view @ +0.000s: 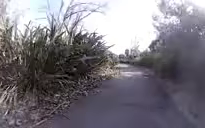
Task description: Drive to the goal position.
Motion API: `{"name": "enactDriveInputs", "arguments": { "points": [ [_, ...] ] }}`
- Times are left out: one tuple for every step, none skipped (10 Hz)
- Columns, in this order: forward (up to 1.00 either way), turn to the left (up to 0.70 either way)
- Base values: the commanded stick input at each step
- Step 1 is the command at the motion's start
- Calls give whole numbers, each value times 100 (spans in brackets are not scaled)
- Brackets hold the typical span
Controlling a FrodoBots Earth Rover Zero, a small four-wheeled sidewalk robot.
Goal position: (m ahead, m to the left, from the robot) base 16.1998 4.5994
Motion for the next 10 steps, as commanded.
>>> {"name": "enactDriveInputs", "arguments": {
  "points": [
    [0,-45],
    [0,-43],
    [2,-36],
    [3,-29],
    [5,-21],
    [6,-14],
    [8,-7],
    [45,0],
    [45,0],
    [45,0]
  ]
}}
